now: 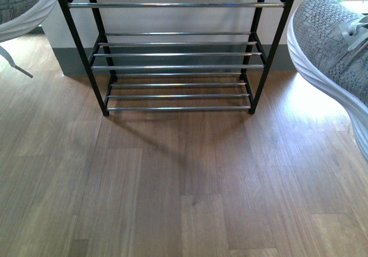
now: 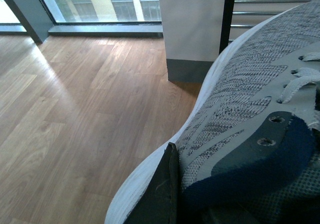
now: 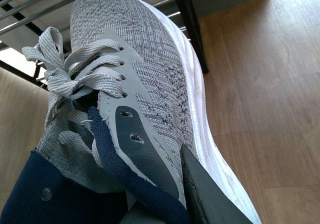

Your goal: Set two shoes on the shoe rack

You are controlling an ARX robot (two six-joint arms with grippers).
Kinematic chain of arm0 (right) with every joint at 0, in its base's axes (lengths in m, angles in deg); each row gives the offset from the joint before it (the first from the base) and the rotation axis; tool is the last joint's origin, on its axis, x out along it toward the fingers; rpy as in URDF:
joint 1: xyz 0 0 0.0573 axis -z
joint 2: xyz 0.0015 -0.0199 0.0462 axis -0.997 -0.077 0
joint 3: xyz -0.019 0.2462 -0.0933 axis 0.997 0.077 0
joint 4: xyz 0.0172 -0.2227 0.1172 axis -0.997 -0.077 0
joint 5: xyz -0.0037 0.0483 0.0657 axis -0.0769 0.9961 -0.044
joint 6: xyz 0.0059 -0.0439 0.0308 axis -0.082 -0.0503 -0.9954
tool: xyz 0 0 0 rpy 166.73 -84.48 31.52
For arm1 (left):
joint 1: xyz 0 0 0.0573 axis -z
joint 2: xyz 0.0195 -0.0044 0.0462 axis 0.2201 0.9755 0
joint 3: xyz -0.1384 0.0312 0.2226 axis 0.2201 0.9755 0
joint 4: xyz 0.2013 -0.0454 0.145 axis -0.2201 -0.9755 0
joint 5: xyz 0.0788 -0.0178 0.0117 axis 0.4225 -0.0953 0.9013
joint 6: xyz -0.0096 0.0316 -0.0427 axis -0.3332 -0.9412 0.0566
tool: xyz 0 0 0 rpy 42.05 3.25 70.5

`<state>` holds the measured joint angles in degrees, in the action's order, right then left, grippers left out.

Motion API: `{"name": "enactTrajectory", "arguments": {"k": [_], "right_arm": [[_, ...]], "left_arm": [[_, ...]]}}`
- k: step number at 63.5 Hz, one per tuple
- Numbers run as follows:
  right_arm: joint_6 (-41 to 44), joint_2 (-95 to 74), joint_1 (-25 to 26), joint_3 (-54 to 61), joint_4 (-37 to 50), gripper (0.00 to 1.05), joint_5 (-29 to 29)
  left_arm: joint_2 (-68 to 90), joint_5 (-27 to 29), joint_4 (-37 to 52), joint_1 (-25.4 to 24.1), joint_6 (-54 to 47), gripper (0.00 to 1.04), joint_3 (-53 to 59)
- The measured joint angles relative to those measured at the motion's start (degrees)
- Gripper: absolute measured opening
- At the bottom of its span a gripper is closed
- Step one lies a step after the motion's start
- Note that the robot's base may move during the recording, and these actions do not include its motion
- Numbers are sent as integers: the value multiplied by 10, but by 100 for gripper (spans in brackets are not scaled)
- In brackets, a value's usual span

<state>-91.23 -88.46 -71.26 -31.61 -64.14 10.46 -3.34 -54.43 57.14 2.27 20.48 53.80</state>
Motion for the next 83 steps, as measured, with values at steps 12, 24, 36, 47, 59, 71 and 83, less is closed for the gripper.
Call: {"name": "enactTrajectory", "arguments": {"k": [12,24,36,47,59,71,83], "right_arm": [[0,0,-2,0,0,1,10],[0,0,-2,0,0,1,6],[0,0,-2,0,0,1,7],[0,0,-2,0,0,1,7],[0,0,-2,0,0,1,7],[0,0,-1,1,0,1,4],[0,0,-1,1,0,1,7]], "left_arm": [[0,9,0,-2,0,2,0],[0,6,0,-2,0,2,0],[0,5,0,-2,0,2,0],[0,7,0,-2,0,2,0],[0,5,0,-2,0,2,0],[0,4,0,-1,0,2,0],[0,6,0,-1,0,2,0]]}}
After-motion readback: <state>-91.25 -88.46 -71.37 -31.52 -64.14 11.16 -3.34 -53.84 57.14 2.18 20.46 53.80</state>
